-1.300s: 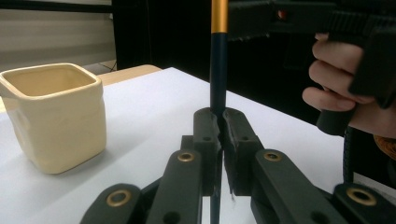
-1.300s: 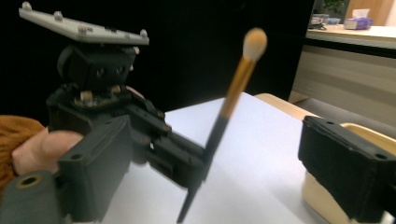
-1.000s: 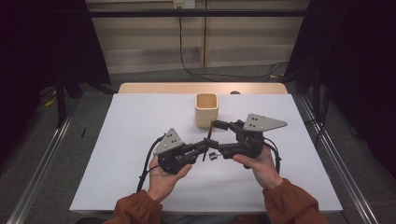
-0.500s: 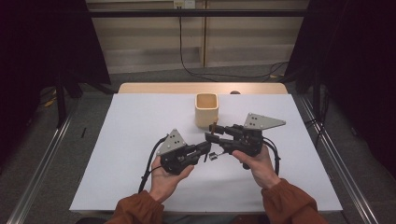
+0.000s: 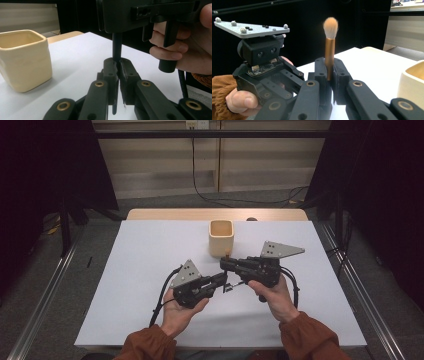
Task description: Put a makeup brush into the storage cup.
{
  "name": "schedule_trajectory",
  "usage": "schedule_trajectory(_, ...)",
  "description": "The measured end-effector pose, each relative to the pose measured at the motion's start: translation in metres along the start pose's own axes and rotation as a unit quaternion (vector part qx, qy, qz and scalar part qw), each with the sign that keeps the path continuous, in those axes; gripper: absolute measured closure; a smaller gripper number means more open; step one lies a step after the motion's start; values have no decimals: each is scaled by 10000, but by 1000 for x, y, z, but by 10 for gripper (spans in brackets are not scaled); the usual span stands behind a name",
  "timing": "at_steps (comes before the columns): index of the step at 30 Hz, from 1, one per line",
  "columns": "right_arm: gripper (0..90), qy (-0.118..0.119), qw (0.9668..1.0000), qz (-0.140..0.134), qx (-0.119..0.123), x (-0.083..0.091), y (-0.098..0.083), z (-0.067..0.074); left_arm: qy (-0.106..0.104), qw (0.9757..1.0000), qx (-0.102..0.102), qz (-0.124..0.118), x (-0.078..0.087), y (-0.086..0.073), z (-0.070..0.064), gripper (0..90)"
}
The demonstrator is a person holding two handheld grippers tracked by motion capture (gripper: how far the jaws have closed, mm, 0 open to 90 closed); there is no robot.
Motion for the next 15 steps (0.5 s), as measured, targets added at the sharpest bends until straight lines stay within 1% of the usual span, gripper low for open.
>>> schedule_trajectory(4, 840, 16, 10000, 11, 3, 1, 0, 1, -54, 10000, -18, -19, 0, 0, -1, 845)
schedule_trajectory(9, 840, 28, 10000, 16, 11, 1, 0, 1, -62, 10000, 3, -44, 0, 0, -1, 837)
schedule_trajectory(12, 840, 37, 10000, 36, 18, 0, -1, 1, -83, 9999, 0, -65, 1, 1, 0, 798)
schedule_trajectory(14, 840, 40, 10000, 56, 22, 0, -1, 2, -57, 10000, 23, -70, 0, 0, 0, 722)
schedule_trajectory(15, 840, 44, 10000, 51, 18, 0, -1, 2, -2, 10000, 31, -75, 0, 0, 1, 681)
Point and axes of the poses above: each handheld gripper's, and its own axes: x roughly backward along the jaws, y roughly out of its top, z roughly to its left, the point moved 7 cm from there along -x, roughly forward along the jaws, and after that the axes turned 8 degrees about z, right-handed, at the moved point
